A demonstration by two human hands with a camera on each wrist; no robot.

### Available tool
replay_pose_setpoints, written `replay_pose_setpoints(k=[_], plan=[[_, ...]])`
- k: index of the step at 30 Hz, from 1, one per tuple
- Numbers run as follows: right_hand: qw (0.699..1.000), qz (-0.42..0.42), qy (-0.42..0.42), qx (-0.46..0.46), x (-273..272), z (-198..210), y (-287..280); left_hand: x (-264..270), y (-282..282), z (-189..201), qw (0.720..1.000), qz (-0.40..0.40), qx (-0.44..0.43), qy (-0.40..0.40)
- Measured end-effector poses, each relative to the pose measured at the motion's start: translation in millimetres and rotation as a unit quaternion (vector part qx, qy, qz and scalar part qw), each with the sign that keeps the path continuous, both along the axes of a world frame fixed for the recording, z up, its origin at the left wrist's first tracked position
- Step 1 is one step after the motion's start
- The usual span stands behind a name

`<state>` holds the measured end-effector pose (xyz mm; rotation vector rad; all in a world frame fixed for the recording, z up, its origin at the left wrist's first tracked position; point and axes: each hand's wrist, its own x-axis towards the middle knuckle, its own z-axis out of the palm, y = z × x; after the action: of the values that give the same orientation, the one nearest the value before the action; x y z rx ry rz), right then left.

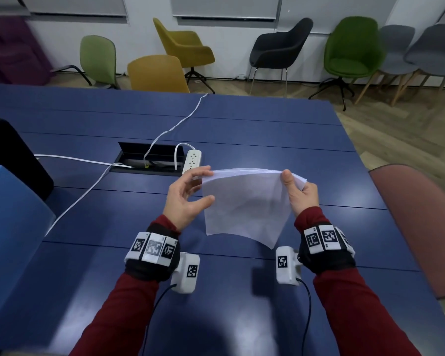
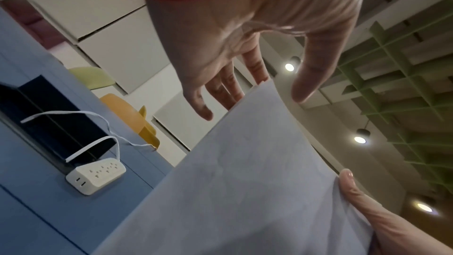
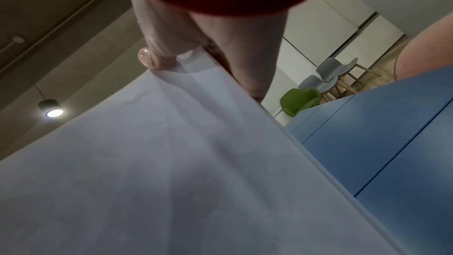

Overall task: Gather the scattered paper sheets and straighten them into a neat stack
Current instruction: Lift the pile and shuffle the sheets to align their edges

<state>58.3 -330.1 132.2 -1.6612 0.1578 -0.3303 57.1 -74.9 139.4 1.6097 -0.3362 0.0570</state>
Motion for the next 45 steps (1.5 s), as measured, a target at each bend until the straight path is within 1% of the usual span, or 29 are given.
replay_pose_setpoints(k=[5, 7, 11, 14, 16, 19, 22, 24, 26, 28, 30, 33, 36, 39, 40, 42, 44, 45], plan=[[1.000, 0.001, -0.001, 0.010, 0, 0, -1, 10, -14, 1, 0.999, 0.044, 0.005, 0.000], [1.000, 0.002, 0.003, 0.013, 0, 1, -1, 14, -20, 0, 0.998, 0.065, -0.005, 0.016], [1.000, 0.010, 0.002, 0.015, 2, 3, -2, 17, -32, -2, 0.991, 0.097, -0.066, 0.067], [1.000, 0.020, -0.010, 0.019, 0, 2, -6, 17, -37, -5, 0.983, 0.124, -0.105, 0.082], [1.000, 0.021, -0.010, 0.002, 1, 1, -7, 16, -37, -8, 0.978, 0.122, -0.138, 0.100], [0.999, 0.021, -0.025, -0.006, 3, 5, -5, 17, -41, -2, 0.972, 0.106, -0.174, 0.116], [0.997, 0.037, -0.062, -0.005, 3, 21, 0, 20, -42, 15, 0.971, 0.071, -0.208, 0.090], [0.997, 0.045, -0.064, -0.004, 2, 27, -1, 20, -42, 18, 0.977, 0.052, -0.196, 0.061], [0.998, 0.047, -0.044, 0.004, 1, 26, -3, 17, -45, 12, 0.981, 0.091, -0.161, 0.063], [0.998, 0.056, 0.000, -0.024, -1, 16, -6, 15, -49, -1, 0.974, 0.156, -0.123, 0.113], [0.997, 0.065, 0.030, -0.040, -2, 2, -8, 16, -52, -14, 0.966, 0.176, -0.094, 0.164], [0.998, 0.041, 0.037, -0.023, -1, -2, -7, 20, -57, -21, 0.966, 0.159, -0.067, 0.193], [0.999, 0.017, 0.031, -0.016, 2, 8, -7, 21, -56, -20, 0.969, 0.140, -0.061, 0.195], [1.000, -0.007, 0.020, -0.002, 10, 25, -15, 16, -45, -32, 0.973, 0.070, -0.006, 0.218], [1.000, -0.020, 0.020, 0.009, 11, 33, -17, 12, -41, -40, 0.971, 0.042, 0.013, 0.235], [0.999, -0.032, 0.017, 0.030, 15, 43, -23, 2, -36, -55, 0.967, 0.002, 0.025, 0.255], [0.998, -0.038, 0.029, 0.041, 17, 45, -25, -8, -37, -63, 0.967, 0.000, 0.019, 0.253], [0.998, -0.038, 0.040, 0.039, 19, 39, -28, -11, -39, -66, 0.967, 0.007, 0.016, 0.254]])
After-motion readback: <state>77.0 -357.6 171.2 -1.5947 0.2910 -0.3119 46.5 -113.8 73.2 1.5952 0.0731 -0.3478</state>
